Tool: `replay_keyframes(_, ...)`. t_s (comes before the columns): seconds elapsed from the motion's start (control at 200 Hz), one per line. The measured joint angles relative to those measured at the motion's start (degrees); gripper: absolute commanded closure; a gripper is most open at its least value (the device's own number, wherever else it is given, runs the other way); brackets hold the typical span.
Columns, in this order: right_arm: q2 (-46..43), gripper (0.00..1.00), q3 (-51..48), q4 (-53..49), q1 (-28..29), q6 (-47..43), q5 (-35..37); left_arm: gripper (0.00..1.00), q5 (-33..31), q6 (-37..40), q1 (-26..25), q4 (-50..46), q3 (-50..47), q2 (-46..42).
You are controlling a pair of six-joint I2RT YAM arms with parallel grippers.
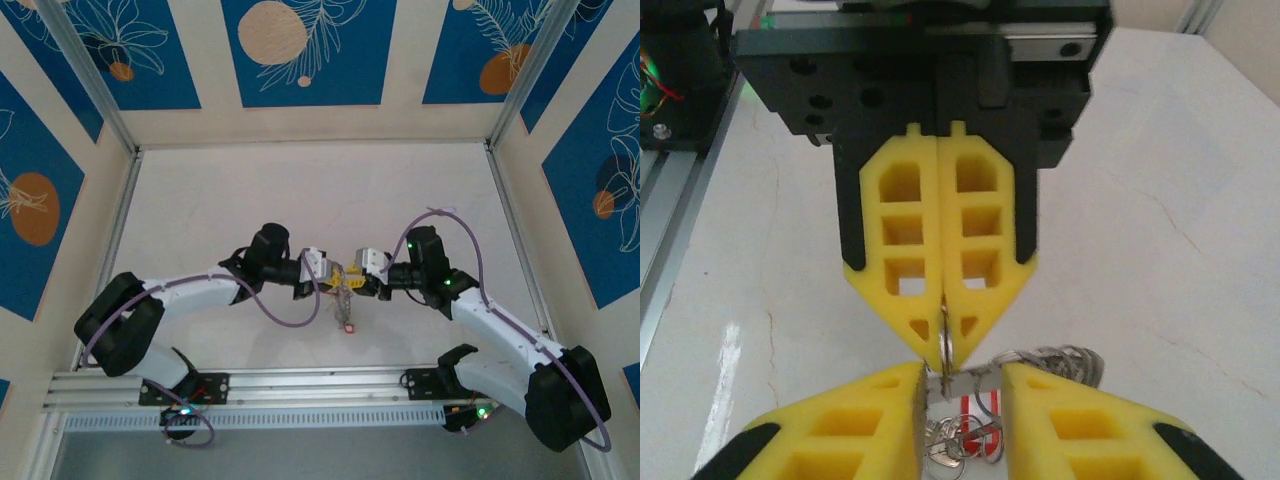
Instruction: Put the keys on the keyring
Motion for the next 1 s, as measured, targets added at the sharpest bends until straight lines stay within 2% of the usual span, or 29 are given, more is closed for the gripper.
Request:
replay_keyframes(0.12, -0.2, 0.76, -1.2, 2.1, -1.2, 1.3, -2.8, 1.0, 0.9, -1.4, 0.4, 1.7, -1.0, 0.0)
replay_keyframes(0.325, 0.1, 0.74, -1.3, 3.5, -1.2, 1.5, -5.6, 1.0, 1.9, -3.4, 0.5, 5.0, -1.3, 0.0)
replay_keyframes(0.535, 1.6, 0.73, -1.3, 4.3, -1.2, 1.6, -5.7, 1.0, 2.8, -4.5, 0.5, 7.5, -1.4, 0.0)
replay_keyframes(0.755, 2.6, 0.86, -1.3, 5.2, -1.2, 2.5, -6.2, 1.0, 3.4, -5.4, 0.5, 8.2, -1.5, 0.0)
replay_keyframes(0.88, 2.6, 0.97, -1.5, 6.5, -1.1, 3.1, -6.3, 1.0, 3.5, -5.8, 0.7, 9.0, -1.5, 0.0)
replay_keyframes(0.95, 2.6, 1.0, -1.8, 7.2, -1.1, 3.5, -6.2, 0.86, 3.5, -6.0, 0.7, 9.0, -1.6, 0.1)
replay_keyframes(1.0, 2.6, 1.0, -2.0, 7.2, -1.0, 3.4, -6.1, 0.83, 3.3, -6.3, 0.7, 9.0, -1.6, 0.1)
